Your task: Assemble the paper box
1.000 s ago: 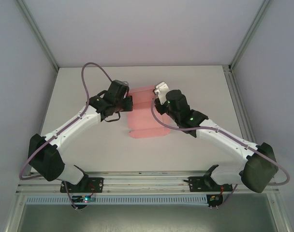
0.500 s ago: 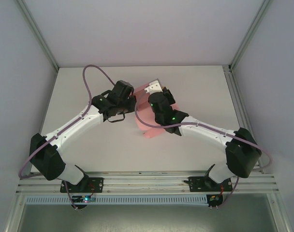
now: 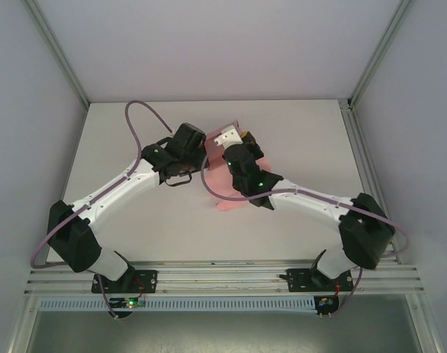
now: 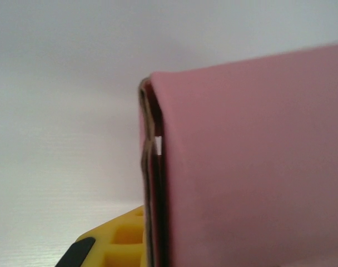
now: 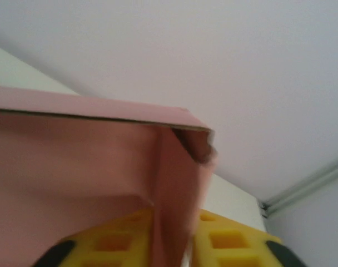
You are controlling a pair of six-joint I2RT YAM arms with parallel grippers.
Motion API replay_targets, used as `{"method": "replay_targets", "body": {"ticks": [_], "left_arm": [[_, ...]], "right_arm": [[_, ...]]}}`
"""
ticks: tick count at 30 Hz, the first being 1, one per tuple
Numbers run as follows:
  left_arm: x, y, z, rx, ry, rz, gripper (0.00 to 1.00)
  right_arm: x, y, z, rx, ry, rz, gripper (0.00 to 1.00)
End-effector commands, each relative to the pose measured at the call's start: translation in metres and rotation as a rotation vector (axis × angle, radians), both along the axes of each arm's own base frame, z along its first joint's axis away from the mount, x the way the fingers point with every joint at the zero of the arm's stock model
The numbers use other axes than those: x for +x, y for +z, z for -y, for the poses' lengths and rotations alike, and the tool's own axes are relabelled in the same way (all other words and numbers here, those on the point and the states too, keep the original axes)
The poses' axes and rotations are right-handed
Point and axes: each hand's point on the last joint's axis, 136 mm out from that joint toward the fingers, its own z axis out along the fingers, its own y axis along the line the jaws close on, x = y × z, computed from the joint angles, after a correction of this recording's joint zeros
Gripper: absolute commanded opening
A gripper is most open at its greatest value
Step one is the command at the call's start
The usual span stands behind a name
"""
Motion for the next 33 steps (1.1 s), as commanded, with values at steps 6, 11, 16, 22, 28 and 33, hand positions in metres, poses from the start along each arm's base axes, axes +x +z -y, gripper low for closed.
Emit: {"method": "replay_targets", "body": {"ticks": [6,11,16,22,28,33], "left_arm": [[0.016,0.009,-0.010,0.130,-0.030,0.115,0.00],[0.016,0.017,-0.010,0.145,-0.078,0.157,0.00],[0.011,0.027,0.005,0.201,-0.326,0.285,0.00],[-0.007,0.003,0.026,0.373,-0.802,0.258,0.00],[0.021,-0.030,-0.011,0.802,-0.965,0.082,0.00],[0.022,-0.069,-0.017,1.163,-1.245,-0.049,0.00]], "right_arm": [[-0.096,0.038,-0.040,0.327,0.597,-0.146,0.96],[-0.117,0.067,0.001,0.430,0.548,-0.061,0.98],[-0.122,0.079,0.044,0.521,0.439,-0.007,0.98],[-0.126,0.069,0.088,0.612,0.310,-0.008,0.98],[-0.133,0.057,0.115,0.665,0.224,-0.058,0.98],[-0.135,0.046,0.126,0.662,0.173,-0.097,0.98]]}}
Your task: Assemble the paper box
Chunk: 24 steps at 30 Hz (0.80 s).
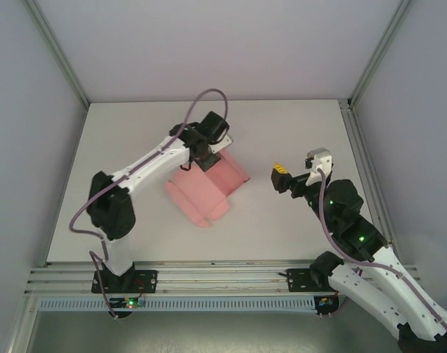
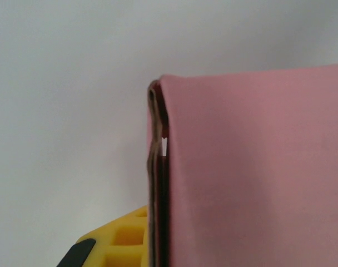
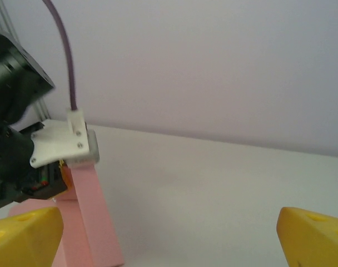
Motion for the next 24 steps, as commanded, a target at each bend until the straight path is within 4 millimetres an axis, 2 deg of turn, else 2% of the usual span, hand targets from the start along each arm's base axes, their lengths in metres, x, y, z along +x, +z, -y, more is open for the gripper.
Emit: {"method": "replay_targets", "body": {"ticks": [1,3,6,7,8,9,11,15,16,17,18,21,24], "left_arm": [[-0.019,-0.027,-0.018,0.441,-0.295,-0.058,0.00],[-0.018,-0.039,-0.008,0.518,-0.392,-0.056,0.00],[-0.021,-0.051,0.010,0.539,-0.477,-0.069,0.00],[-0.022,-0.054,0.017,0.544,-0.493,-0.069,0.03],[-0.023,-0.057,0.022,0.541,-0.503,-0.071,0.12],[-0.025,-0.059,0.029,0.529,-0.513,-0.073,0.31],[-0.027,-0.056,0.041,0.472,-0.522,-0.075,0.53],[-0.038,-0.026,0.060,0.325,-0.528,-0.073,0.67],[-0.041,-0.018,0.062,0.287,-0.533,-0.065,0.75],[-0.043,-0.008,0.066,0.248,-0.536,-0.048,0.95],[-0.046,0.003,0.068,0.206,-0.534,-0.026,1.00],[-0.055,0.032,0.071,0.081,-0.517,0.058,1.00],[-0.047,0.064,0.062,-0.017,-0.389,0.222,1.00]], "right_arm": [[-0.003,-0.016,0.009,0.006,-0.034,-0.074,0.98],[-0.004,-0.017,0.012,0.004,-0.044,-0.078,0.98],[-0.007,-0.019,0.017,0.006,-0.058,-0.081,0.98],[-0.008,-0.020,0.019,0.007,-0.066,-0.083,0.98],[-0.009,-0.022,0.021,0.007,-0.072,-0.086,0.98],[-0.010,-0.023,0.022,0.005,-0.074,-0.090,0.98],[-0.010,-0.028,0.026,0.003,-0.088,-0.100,0.98],[-0.009,-0.040,0.025,-0.035,-0.081,-0.150,0.98],[-0.008,-0.042,0.023,-0.038,-0.072,-0.168,0.98],[-0.007,-0.046,0.021,-0.043,-0.065,-0.187,0.98],[-0.005,-0.049,0.017,-0.052,-0.044,-0.203,0.98],[0.001,-0.061,0.001,-0.077,0.020,-0.250,0.98],[0.010,-0.069,-0.015,-0.106,0.079,-0.306,0.98]]}}
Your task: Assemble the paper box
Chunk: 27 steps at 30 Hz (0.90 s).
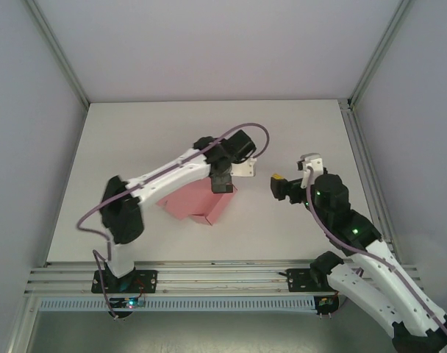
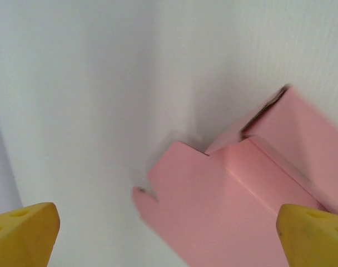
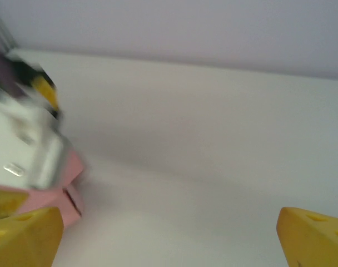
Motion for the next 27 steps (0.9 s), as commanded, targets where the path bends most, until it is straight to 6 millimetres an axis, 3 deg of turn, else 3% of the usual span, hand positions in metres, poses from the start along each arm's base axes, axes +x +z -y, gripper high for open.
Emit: {"method": "replay_targets", "body": {"ticks": [1,4,7,10,15,18,20,24,27], "left_arm": [[0.010,0.049,-0.004,-0.215,0.147,0.163,1.00],[0.019,0.089,-0.038,-0.367,0.415,0.319,1.00],[0.022,0.118,-0.105,-0.526,0.837,0.451,1.00],[0.002,0.106,-0.175,-0.612,1.205,0.447,1.00],[-0.032,0.056,-0.237,-0.691,1.510,0.366,1.00],[-0.045,0.024,-0.246,-0.733,1.587,0.227,1.00],[-0.048,0.010,-0.246,-0.741,1.600,0.183,1.00],[-0.049,-0.005,-0.243,-0.697,1.601,0.140,1.00],[-0.045,-0.010,-0.245,-0.664,1.611,0.147,1.00]], "right_arm": [[0.007,-0.001,-0.021,-0.007,0.089,-0.057,0.98],[0.026,-0.010,-0.038,-0.019,0.116,-0.124,0.98],[0.048,-0.015,-0.063,-0.017,0.161,-0.202,0.98],[0.072,-0.020,-0.091,-0.007,0.192,-0.265,0.98],[0.090,-0.051,-0.156,-0.193,0.299,-0.374,0.99],[0.098,-0.076,-0.183,-0.273,0.348,-0.455,0.98],[0.104,-0.096,-0.190,-0.342,0.351,-0.507,0.98],[0.100,-0.132,-0.184,-0.469,0.350,-0.630,0.96],[0.084,-0.145,-0.177,-0.481,0.375,-0.673,0.93]]}}
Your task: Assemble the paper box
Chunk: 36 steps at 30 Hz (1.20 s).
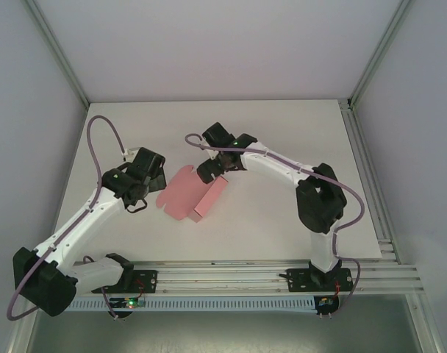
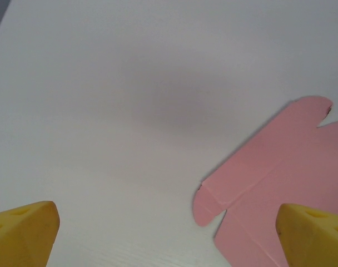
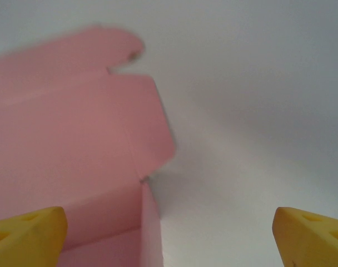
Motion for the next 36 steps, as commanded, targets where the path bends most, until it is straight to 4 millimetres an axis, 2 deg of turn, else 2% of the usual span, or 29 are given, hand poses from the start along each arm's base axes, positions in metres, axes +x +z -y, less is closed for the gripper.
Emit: {"method": "replay_targets", "body": {"ticks": [1,9,14,20,25,30,33,36], "left_arm": [[0.005,-0.003,0.002,-0.030,0.033,-0.007,1.00],[0.017,-0.009,0.010,-0.029,-0.001,-0.021,1.00],[0.019,-0.011,0.016,-0.051,-0.027,-0.020,1.00],[0.024,-0.006,0.048,-0.179,-0.173,0.009,1.00],[0.020,0.010,0.082,-0.329,-0.338,0.076,1.00],[0.018,0.027,0.087,-0.374,-0.380,0.162,1.00],[0.021,0.027,0.093,-0.388,-0.404,0.174,1.00],[0.025,0.023,0.104,-0.413,-0.438,0.135,1.00]], "right_arm": [[-0.027,-0.006,0.023,-0.072,0.025,-0.076,0.92],[-0.073,-0.034,0.049,-0.036,-0.040,-0.184,0.82],[-0.092,-0.055,0.061,0.010,-0.105,-0.190,0.64],[-0.083,-0.065,0.069,0.076,-0.238,-0.088,0.32],[-0.073,-0.068,0.078,0.107,-0.378,0.020,0.15],[-0.070,-0.071,0.106,0.121,-0.616,0.098,0.09],[-0.072,-0.071,0.108,0.159,-0.678,0.127,0.09],[-0.076,-0.076,0.114,0.104,-0.719,0.127,0.12]]}}
